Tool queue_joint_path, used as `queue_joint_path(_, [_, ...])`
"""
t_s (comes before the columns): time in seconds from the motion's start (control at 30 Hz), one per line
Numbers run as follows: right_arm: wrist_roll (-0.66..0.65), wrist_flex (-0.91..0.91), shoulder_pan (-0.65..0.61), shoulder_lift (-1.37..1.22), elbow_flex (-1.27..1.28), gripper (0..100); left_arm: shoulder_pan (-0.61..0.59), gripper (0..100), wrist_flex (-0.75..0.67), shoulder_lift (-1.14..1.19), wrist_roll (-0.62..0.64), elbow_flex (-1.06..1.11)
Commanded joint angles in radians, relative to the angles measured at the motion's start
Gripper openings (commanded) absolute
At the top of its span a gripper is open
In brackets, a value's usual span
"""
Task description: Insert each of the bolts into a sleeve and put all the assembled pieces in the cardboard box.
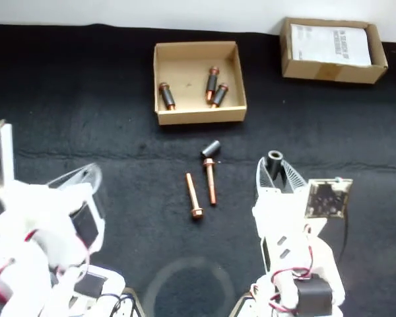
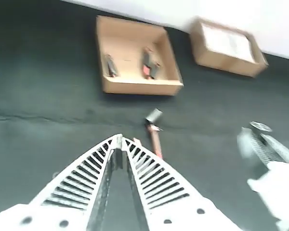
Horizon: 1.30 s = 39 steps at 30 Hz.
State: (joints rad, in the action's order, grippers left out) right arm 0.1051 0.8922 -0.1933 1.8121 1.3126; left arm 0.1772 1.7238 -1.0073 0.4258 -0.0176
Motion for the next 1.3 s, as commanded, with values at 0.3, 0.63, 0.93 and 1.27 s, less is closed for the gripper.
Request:
queue_joint_path(0.3, [0.000,-0.102,0.133,0.010,0.159,0.6,0.059,1,0.002,0.487,0.037,-0.042])
queue_joint_path(0.63, [-0.002,-0.116,0.262,0.010,0.228,0.6,0.232,1,-0.012,0.782,0.181,-0.050])
queue_joint_path(0.93, [-0.002,-0.246,0.512,0.010,0.361,0.6,0.325,1,-0.184,0.909,0.199,-0.050])
queue_joint_path(1.27, [0.000,-0.249,0.688,0.010,0.432,0.6,0.285,13,-0.292,1.124,0.255,-0.051])
